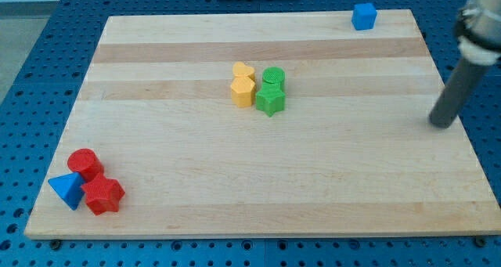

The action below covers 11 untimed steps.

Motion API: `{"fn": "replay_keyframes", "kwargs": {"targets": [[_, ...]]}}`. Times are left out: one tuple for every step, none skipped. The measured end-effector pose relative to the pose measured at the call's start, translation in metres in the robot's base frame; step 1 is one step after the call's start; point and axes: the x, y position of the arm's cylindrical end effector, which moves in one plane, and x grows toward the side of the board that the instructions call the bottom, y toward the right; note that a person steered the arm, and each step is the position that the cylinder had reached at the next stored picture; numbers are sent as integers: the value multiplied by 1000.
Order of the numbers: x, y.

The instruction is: Move the blue cube parallel to red circle

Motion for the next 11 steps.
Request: {"fn": "replay_keyframes", "kwargs": {"targets": [[-76, 32], [-157, 33], [-200, 13], [-225, -46], [-231, -134], [-229, -219], [-229, -238], [-227, -239], [-197, -305], [-162, -388], [-152, -416]]}}
